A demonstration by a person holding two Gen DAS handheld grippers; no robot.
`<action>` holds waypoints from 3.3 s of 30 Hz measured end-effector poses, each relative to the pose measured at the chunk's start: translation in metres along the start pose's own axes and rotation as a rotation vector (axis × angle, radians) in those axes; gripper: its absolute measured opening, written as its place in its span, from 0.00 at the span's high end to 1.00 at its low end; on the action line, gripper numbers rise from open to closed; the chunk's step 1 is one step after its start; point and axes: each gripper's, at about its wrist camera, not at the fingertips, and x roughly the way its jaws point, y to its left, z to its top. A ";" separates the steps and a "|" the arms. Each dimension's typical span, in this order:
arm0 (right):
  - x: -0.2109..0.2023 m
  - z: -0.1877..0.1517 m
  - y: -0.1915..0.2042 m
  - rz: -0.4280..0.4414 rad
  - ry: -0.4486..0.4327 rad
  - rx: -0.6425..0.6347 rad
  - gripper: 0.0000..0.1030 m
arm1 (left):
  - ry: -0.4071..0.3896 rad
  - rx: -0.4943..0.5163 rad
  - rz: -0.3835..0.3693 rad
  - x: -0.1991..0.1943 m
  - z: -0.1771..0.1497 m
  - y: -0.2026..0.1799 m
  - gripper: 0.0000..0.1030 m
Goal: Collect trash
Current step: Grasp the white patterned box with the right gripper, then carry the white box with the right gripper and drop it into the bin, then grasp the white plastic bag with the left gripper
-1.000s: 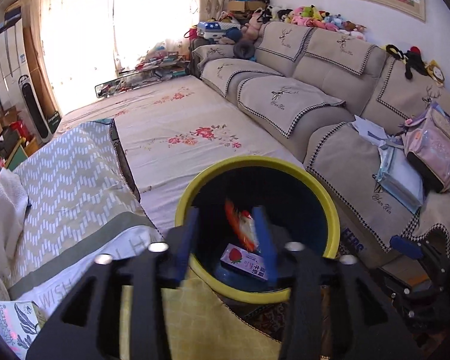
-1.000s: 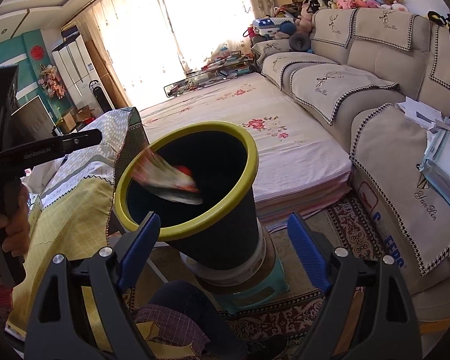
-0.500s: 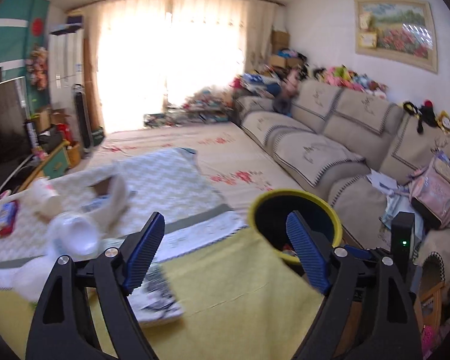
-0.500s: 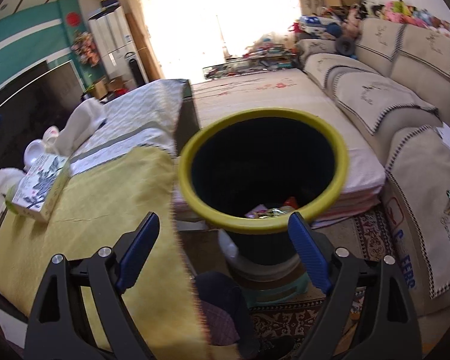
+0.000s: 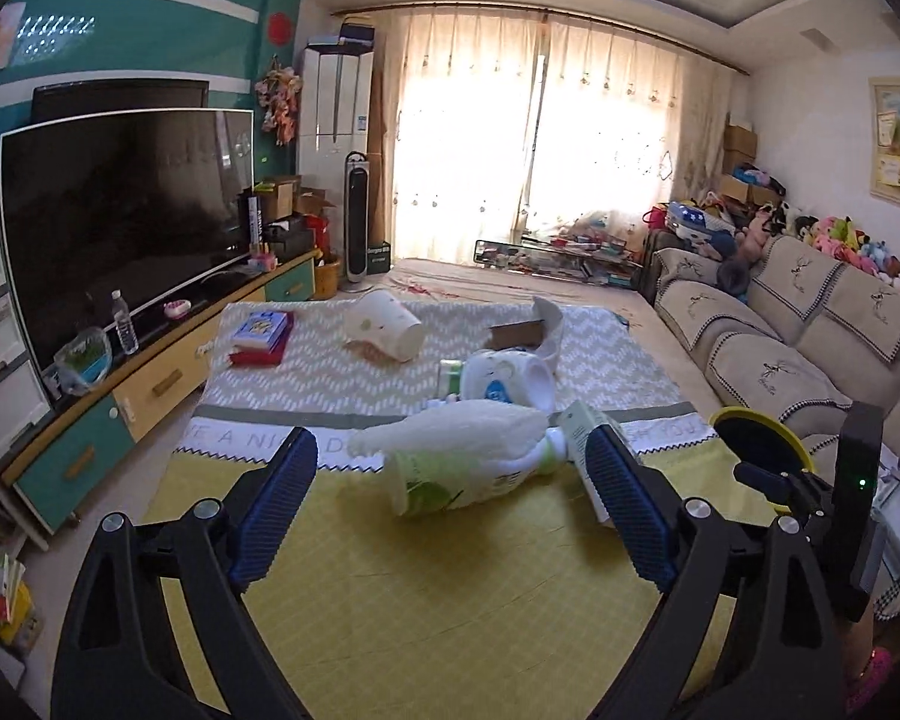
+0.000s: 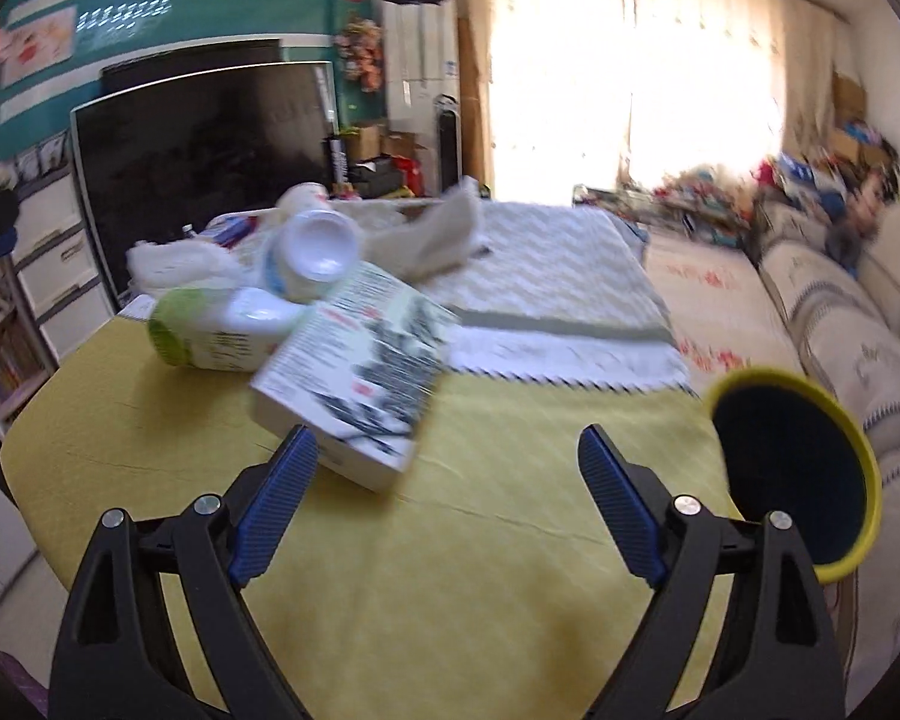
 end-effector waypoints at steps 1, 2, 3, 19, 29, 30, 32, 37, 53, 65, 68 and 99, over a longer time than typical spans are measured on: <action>0.001 0.003 0.012 -0.006 -0.010 -0.028 0.18 | 0.008 -0.011 0.004 0.001 -0.005 0.006 0.13; 0.002 0.005 0.024 -0.015 -0.020 -0.060 0.18 | 0.012 -0.018 0.005 0.002 -0.007 0.011 0.13; 0.003 0.005 0.033 -0.023 -0.025 -0.088 0.17 | 0.015 -0.030 0.004 0.002 -0.009 0.017 0.13; 0.072 0.016 0.086 -0.297 0.102 -0.406 0.35 | 0.051 -0.054 -0.030 0.017 -0.023 0.014 0.13; 0.065 0.030 0.056 -0.270 0.079 -0.292 0.73 | 0.068 -0.041 -0.038 0.024 -0.026 0.012 0.13; 0.061 0.033 0.045 -0.259 0.070 -0.252 0.73 | 0.071 -0.042 -0.038 0.026 -0.027 0.011 0.13; 0.052 0.038 0.021 -0.173 0.071 -0.141 0.73 | 0.075 -0.043 -0.040 0.027 -0.028 0.010 0.13; 0.037 0.036 -0.032 -0.002 0.083 0.083 0.73 | 0.082 -0.035 -0.047 0.030 -0.030 0.007 0.13; -0.010 0.010 -0.138 -0.069 0.009 0.368 0.73 | 0.108 0.018 -0.052 0.041 -0.030 -0.018 0.13; 0.023 -0.016 -0.232 -0.360 0.090 0.470 0.59 | 0.142 0.060 -0.065 0.056 -0.031 -0.037 0.13; 0.022 -0.018 -0.236 -0.421 0.069 0.469 0.36 | 0.140 0.064 -0.059 0.056 -0.031 -0.038 0.13; 0.000 -0.024 -0.178 -0.297 0.037 0.416 0.30 | 0.092 0.562 -0.005 0.119 -0.025 -0.048 0.13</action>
